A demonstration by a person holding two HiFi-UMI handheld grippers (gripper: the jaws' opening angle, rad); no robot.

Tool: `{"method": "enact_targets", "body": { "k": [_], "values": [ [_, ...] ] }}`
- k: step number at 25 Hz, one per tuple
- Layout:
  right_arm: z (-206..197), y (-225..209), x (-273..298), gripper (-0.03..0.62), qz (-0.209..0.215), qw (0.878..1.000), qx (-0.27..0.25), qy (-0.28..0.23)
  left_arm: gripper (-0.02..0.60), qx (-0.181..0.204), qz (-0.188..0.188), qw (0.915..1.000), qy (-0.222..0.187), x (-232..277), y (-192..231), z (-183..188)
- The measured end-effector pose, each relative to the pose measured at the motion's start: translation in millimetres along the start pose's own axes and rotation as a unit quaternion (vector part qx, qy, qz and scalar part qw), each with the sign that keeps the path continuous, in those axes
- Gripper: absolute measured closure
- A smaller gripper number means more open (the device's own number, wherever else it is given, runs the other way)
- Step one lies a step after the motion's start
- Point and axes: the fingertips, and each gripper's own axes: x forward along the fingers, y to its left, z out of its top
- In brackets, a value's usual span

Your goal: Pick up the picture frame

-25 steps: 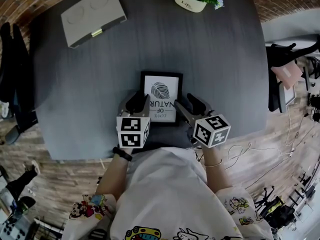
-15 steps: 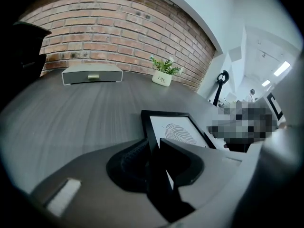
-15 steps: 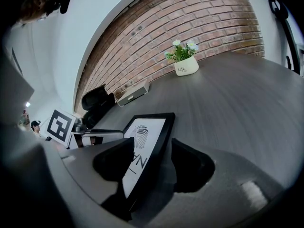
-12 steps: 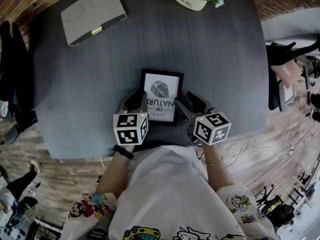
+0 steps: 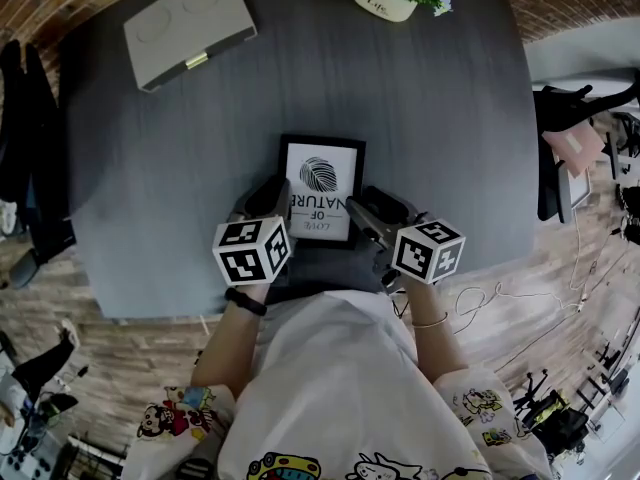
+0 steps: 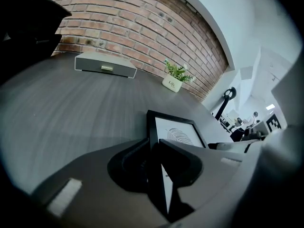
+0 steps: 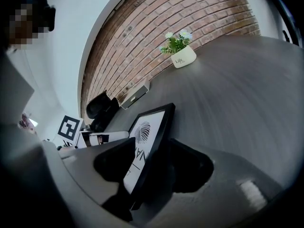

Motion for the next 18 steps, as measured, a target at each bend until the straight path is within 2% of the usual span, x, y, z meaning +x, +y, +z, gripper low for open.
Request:
{"method": "enact_targets", "body": {
  "k": [11, 13, 18],
  "values": [
    [-6, 6, 10, 0.367, 0.063, 0.993, 0.088, 0.04, 0.502, -0.013, -0.011, 0.9998, 0.009, 0, -1, 0],
    [-6, 7, 12, 0.37, 0.083, 0.989, 0.112, 0.051, 0.502, -0.015, -0.013, 0.9997, 0.01, 0, 0, 0],
    [1, 14, 15, 0.391, 0.148, 0.968, 0.196, 0.056, 0.502, -0.023, -0.015, 0.9996, 0.011, 0, 0, 0]
  ]
}}
